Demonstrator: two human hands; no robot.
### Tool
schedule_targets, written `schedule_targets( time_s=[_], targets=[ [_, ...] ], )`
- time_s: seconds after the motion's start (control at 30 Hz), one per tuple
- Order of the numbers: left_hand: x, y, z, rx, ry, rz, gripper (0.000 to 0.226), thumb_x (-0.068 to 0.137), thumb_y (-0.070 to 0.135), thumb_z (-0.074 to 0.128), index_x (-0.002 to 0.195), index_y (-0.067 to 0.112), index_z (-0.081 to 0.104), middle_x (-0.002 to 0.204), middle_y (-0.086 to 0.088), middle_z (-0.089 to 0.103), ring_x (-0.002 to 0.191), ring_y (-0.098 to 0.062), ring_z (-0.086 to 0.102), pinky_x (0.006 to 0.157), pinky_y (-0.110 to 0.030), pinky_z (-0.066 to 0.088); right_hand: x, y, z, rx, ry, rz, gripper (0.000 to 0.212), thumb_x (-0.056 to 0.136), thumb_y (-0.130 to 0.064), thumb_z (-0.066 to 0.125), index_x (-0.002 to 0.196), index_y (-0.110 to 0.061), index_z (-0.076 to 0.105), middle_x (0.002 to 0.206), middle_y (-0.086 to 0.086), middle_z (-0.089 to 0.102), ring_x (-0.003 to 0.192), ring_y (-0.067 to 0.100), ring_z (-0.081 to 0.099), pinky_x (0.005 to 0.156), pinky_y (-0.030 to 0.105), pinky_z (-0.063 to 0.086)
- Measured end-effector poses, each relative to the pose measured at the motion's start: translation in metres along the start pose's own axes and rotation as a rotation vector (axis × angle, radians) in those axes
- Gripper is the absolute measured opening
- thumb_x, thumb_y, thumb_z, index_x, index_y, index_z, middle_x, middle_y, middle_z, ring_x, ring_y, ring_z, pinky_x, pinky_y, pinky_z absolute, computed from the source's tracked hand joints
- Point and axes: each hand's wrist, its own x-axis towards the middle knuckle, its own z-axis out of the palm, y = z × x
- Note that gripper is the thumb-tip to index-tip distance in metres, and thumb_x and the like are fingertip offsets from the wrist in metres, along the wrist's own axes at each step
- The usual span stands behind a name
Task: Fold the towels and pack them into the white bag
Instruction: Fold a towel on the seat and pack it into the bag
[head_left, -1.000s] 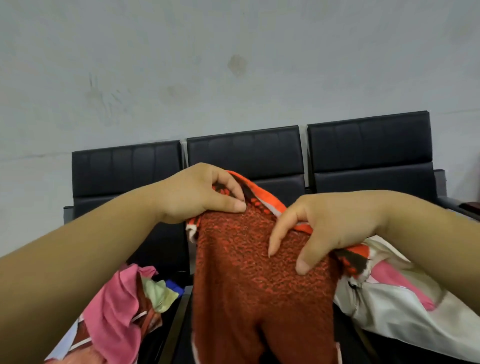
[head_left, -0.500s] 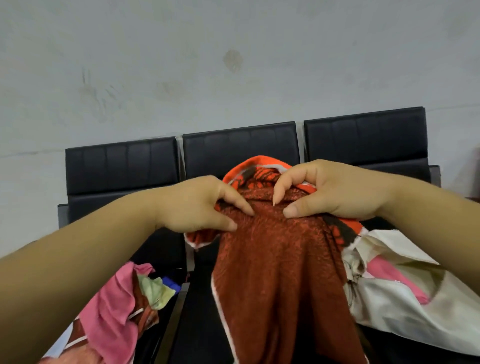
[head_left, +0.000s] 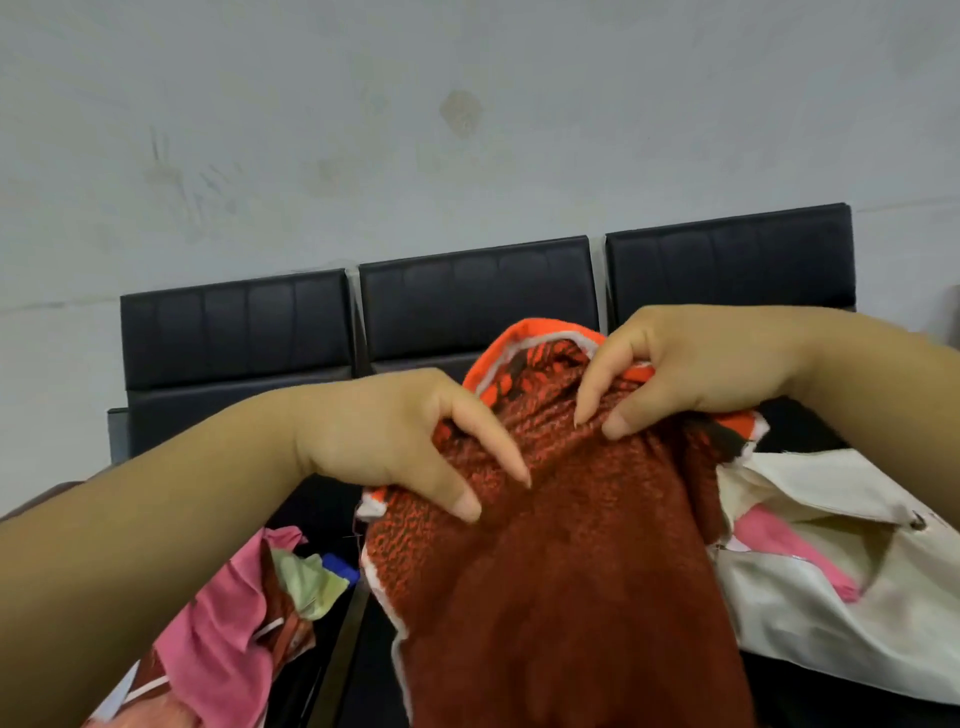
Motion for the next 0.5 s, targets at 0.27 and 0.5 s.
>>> schedule_targets(
  time_s=[0.27,0.5],
  targets=[
    [0.008,-0.020,-0.004,-0.138,0.248,-0.042,0.025,0.072,0.016,0.085,0.093,0.029,0.082,0.098,0.007,0.078,0.091,-0.008,0.074,0.080,-0.020,0.055,0.000,0.009,0.023,0.345,0.158,-0.121,0.021,0.086,-0.005,0.074,0.086,-0.025,0.079,0.090,-0.014,0.074,0.088,-0.001,0.067,0.081,0.010,0.046],
    [0.013,-0.028,-0.004,-0.589,0.333,0.063,0.042,0.041,0.016,0.098,0.079,0.017,0.081,0.082,-0.009,0.075,0.071,-0.017,0.073,0.064,-0.026,0.059,-0.004,0.005,0.024,0.323,-0.128,-0.109,0.035,0.070,-0.008,0.085,0.102,-0.022,0.080,0.101,-0.015,0.077,0.095,0.001,0.071,0.084,0.012,0.050]
  ],
)
